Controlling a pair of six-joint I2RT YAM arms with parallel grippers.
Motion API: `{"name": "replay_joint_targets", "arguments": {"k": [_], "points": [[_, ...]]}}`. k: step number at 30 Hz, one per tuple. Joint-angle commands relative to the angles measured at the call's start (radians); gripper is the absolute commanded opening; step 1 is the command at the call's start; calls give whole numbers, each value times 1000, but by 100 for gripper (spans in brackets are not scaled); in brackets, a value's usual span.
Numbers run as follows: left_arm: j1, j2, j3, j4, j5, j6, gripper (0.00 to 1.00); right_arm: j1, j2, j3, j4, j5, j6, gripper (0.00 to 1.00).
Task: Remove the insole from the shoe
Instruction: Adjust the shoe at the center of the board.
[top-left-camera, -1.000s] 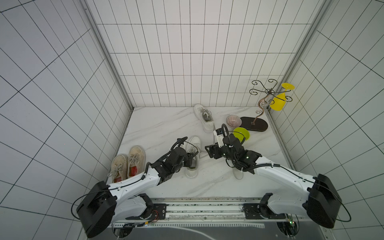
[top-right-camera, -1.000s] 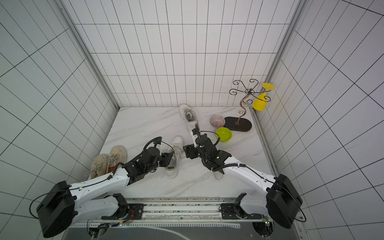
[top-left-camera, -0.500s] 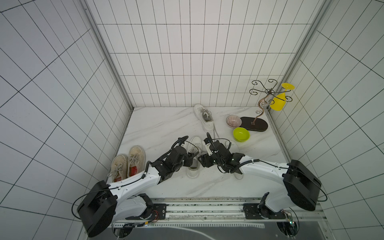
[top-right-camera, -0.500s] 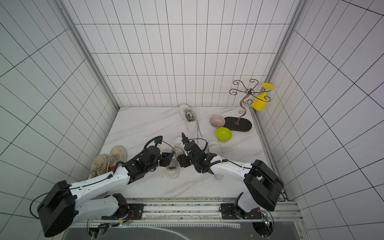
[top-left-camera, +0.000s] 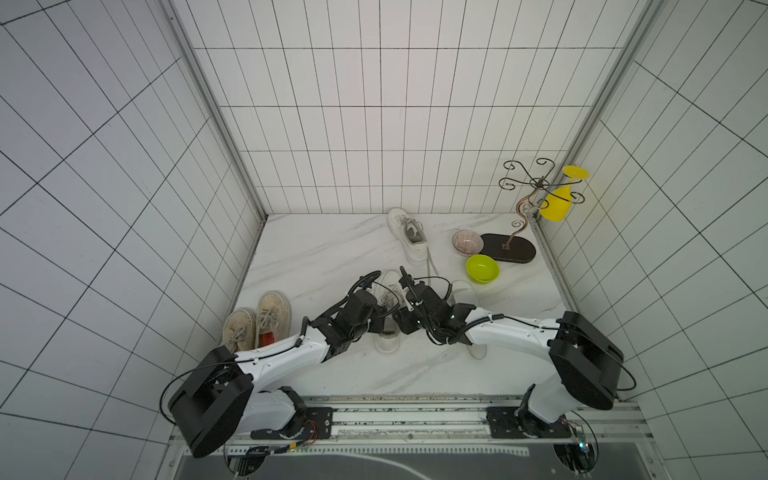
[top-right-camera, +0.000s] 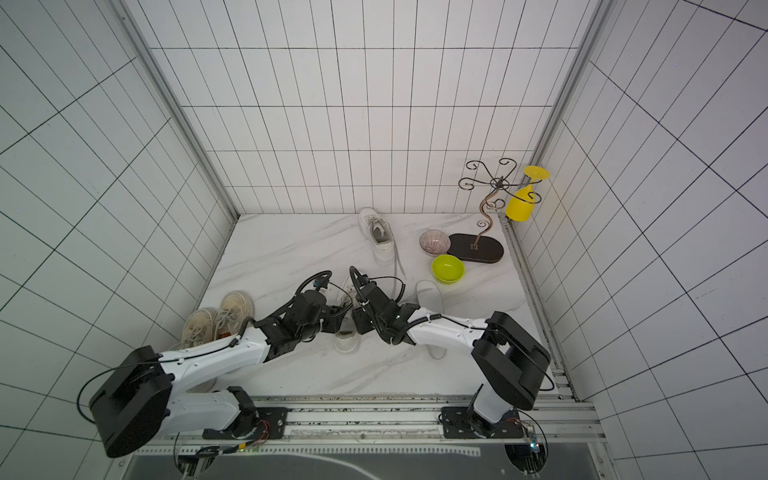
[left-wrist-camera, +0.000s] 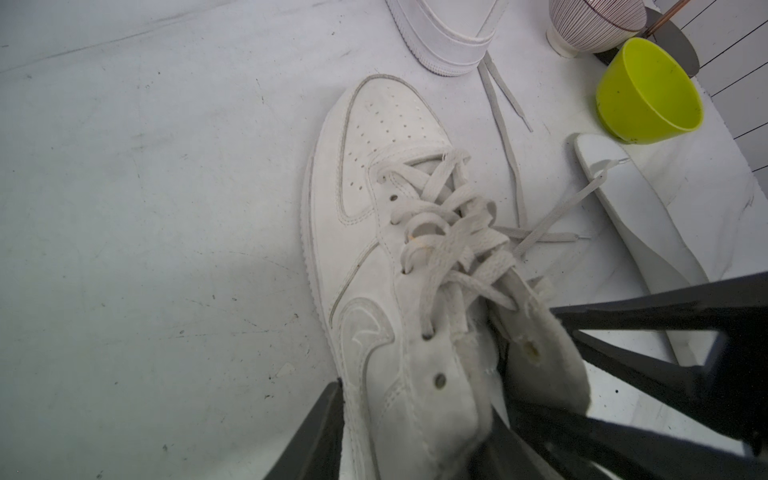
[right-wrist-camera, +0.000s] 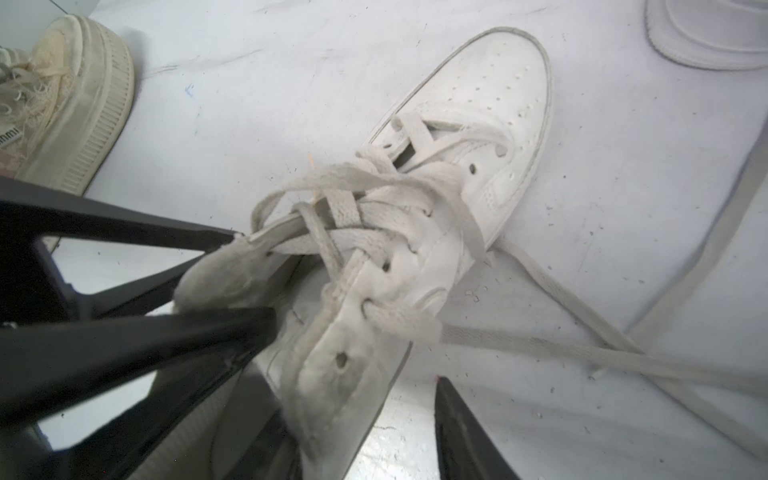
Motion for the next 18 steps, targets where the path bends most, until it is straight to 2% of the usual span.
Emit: {"name": "replay_joint_targets", "arguments": {"k": [1,4,7,9,11,14,18], "points": [[14,13,24,18,-12,6,43,-2,3,89,-64,124,6,43],[39,22,21,11,-23,-2,32,-2,-10,82,-86,175,12,28],[60,28,0,36,-25,-25,25,-13,-36,51,-83,193,13,19],[60,30,-15,50,-30,-41,22,-37,-53,25,-76,159,21,14],[60,22,-23,36,-56,-60,15,-98,-71,-14,-63,74,59,9],[67,-28,-66,22,-115,-85,11,-191,-105,-89,-46,25,95,5],[82,-92,-114,30,-101,-85,3,-204,-119,-105,-73,48,71,5]]}}
